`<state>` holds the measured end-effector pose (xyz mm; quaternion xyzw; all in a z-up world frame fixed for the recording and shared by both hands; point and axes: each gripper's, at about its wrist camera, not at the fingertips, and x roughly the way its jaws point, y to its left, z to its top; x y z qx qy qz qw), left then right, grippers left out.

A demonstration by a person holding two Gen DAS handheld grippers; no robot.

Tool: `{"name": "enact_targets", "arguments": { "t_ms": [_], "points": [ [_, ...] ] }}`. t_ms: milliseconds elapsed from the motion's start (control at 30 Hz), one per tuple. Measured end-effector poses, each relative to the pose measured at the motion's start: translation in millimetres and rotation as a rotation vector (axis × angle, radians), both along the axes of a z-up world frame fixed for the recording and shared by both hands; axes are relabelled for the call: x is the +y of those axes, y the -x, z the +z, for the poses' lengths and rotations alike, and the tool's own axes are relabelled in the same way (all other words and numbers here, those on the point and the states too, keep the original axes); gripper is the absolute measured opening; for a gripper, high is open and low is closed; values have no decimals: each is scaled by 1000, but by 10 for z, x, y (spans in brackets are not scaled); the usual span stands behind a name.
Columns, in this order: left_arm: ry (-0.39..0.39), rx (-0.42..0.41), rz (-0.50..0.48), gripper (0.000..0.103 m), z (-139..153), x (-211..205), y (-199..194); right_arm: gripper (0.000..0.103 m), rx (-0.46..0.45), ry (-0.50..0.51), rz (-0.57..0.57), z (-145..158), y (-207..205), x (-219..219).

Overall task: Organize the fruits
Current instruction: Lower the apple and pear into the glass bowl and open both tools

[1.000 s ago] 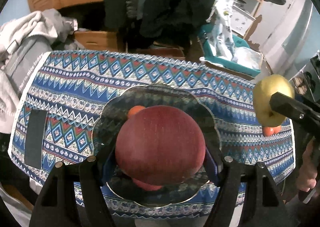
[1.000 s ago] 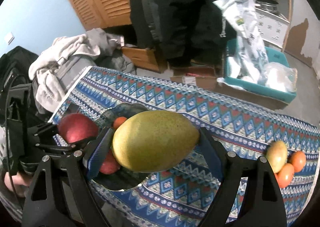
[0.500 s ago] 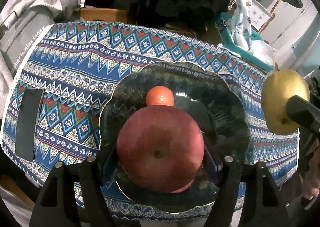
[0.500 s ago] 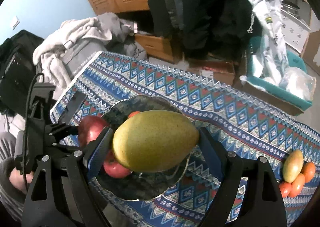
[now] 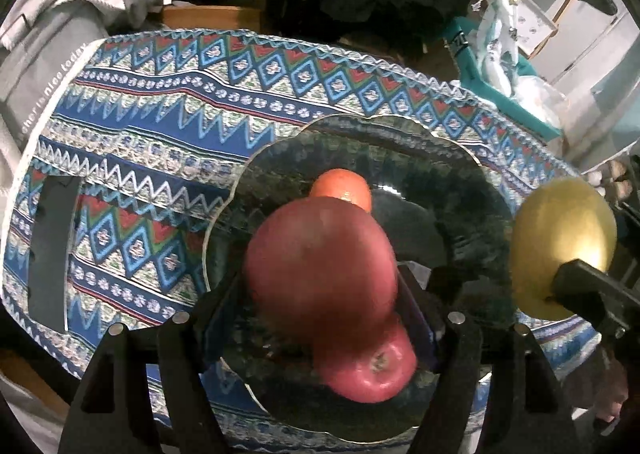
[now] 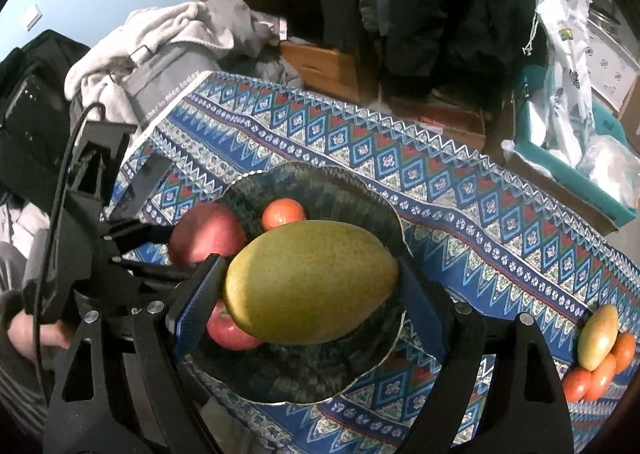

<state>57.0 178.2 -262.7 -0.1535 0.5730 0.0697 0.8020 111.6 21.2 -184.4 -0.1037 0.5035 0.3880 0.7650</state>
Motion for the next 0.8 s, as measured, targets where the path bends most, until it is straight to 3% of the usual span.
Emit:
{"name": "enact_targets", "arguments": {
  "t_ms": [300,800],
  "points": [
    [35,14,-34,75,-37,-33,-20,85,7,31,6,-103,1,32],
    [-14,1,-10,75,76,-31,185,85,64,95,17,-372,-74,220]
  ]
}}
